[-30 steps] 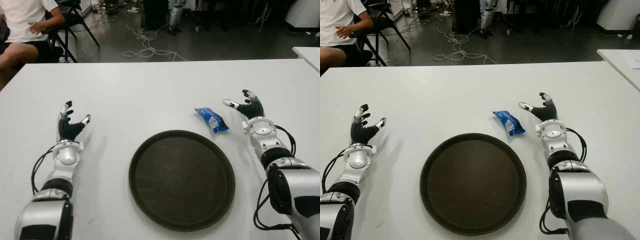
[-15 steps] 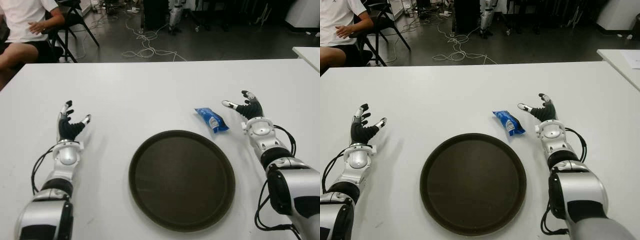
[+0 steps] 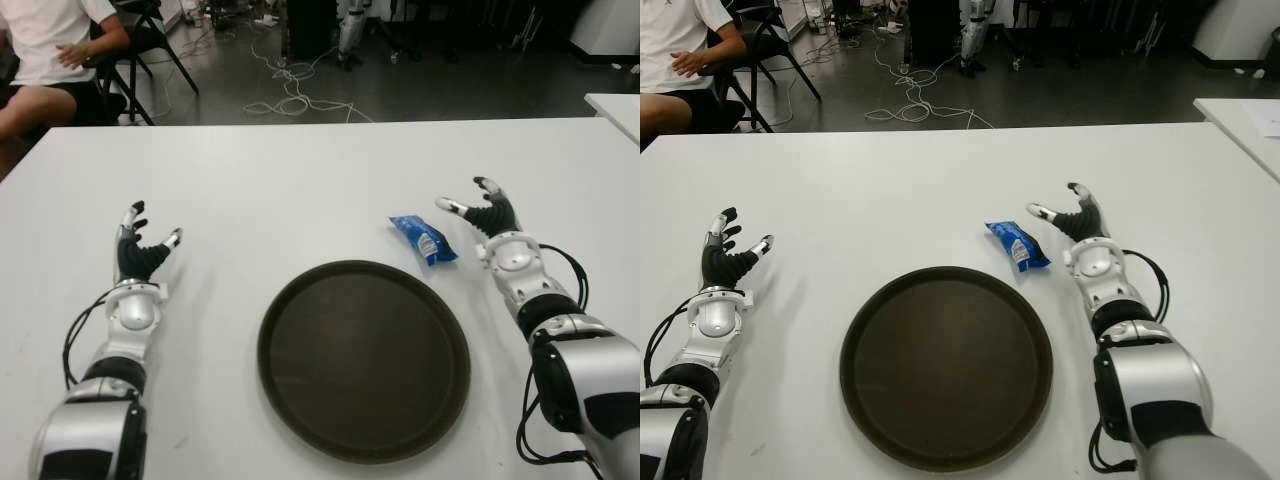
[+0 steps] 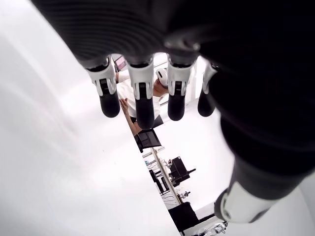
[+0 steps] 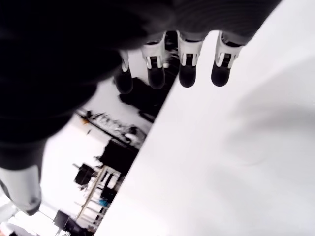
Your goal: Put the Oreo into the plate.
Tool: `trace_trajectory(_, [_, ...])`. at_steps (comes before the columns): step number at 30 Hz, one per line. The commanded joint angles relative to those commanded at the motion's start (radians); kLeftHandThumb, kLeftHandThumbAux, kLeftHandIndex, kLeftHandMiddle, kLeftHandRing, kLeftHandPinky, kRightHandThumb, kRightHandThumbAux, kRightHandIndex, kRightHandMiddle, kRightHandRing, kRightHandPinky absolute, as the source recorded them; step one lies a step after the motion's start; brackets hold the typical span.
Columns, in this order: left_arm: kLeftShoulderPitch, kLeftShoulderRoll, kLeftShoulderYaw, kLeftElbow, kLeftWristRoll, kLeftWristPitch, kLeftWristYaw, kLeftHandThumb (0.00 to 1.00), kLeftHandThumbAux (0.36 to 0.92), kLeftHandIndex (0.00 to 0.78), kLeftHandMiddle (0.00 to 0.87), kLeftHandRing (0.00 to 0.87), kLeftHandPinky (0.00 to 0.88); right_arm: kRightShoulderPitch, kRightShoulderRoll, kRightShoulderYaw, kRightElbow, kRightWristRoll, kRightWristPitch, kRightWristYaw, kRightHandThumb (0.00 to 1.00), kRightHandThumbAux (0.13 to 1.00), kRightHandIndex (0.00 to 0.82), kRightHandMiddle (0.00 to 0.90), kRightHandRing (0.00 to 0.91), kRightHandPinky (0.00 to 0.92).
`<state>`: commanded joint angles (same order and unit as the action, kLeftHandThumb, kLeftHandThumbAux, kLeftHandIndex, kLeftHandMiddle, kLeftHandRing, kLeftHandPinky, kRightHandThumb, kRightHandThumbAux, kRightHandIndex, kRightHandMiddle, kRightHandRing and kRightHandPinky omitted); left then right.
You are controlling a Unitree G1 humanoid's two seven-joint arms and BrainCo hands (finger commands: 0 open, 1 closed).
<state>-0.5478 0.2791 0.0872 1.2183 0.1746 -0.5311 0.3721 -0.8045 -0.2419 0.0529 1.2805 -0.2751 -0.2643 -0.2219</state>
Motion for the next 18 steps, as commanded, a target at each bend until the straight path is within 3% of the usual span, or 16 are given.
trace_trajectory(7, [0.000,-0.006,-0.009,0.000,0.010,0.001,0.026,0.028,0.773,0.081,0.131,0.127,0.128,-0.005,-0.025,0.054,-0.009,-0.055,-0.027,-0.005,0.000,0.565,0.005,0.000,0.000,0.000])
trace_trajectory(18, [0.002,-0.009,-0.018,-0.005,0.014,-0.002,0.043,0.021,0.778,0.077,0.128,0.113,0.088,0.013,-0.020,0.080,-0.063,-0.068,-0.070,-0.017,0.000,0.582,0.020,0.000,0.000,0.000])
